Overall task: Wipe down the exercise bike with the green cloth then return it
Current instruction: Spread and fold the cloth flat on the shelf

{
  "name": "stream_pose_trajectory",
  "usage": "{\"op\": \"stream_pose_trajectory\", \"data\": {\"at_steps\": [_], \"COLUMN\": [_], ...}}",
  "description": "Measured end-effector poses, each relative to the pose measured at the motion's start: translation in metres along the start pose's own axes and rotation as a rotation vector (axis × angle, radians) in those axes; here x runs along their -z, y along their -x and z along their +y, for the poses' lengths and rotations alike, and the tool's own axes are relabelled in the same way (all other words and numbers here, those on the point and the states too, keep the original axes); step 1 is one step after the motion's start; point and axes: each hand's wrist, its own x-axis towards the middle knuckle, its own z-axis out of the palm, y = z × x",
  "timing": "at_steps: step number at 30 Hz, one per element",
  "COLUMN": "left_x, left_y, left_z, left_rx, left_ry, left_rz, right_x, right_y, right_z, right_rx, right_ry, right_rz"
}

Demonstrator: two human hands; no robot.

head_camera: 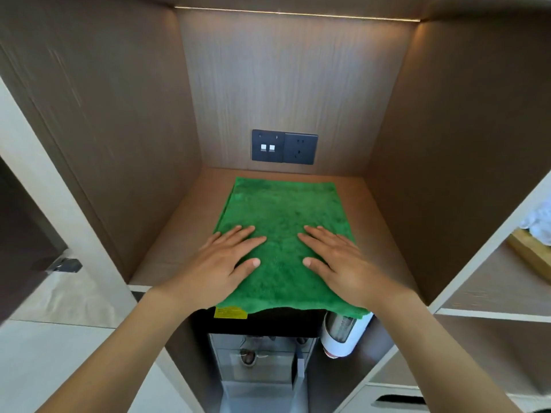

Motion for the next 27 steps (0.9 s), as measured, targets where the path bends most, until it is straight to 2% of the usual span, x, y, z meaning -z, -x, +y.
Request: {"op": "stream_pose_trajectory", "data": {"at_steps": [3, 5, 8, 11, 16, 20, 24, 27], "left_x": [-0.002, -0.010, -0.032, -0.046, -0.055, -0.044, -0.025, -0.016], "left_y": [0.012, 0.028, 0.047, 0.053, 0.055, 0.056, 0.050, 0.035], "left_z": [0.004, 0.013, 0.026, 0.027, 0.022, 0.026, 0.034, 0.036], "left_rx": [0.004, -0.097, -0.285, -0.328, -0.332, -0.331, -0.216, -0.126], "left_ry": [-0.035, -0.043, -0.144, -0.234, -0.122, -0.044, -0.020, -0.022], "left_rz": [0.068, 0.146, 0.296, 0.369, 0.557, 0.628, 0.621, 0.603], "right_x": [0.000, -0.008, -0.030, -0.042, -0.053, -0.051, -0.043, -0.043], "right_y": [0.012, 0.027, 0.046, 0.052, 0.052, 0.052, 0.050, 0.049], "right_z": [-0.001, -0.010, -0.025, -0.029, -0.024, -0.026, -0.036, -0.044], "right_rx": [0.040, 0.123, 0.241, 0.299, 0.351, 0.350, 0.244, 0.282], "right_ry": [-0.067, -0.116, -0.039, 0.025, -0.021, -0.137, -0.161, -0.067], "right_rz": [0.080, 0.138, 0.167, 0.311, 0.556, 0.665, 0.691, 0.589]}}
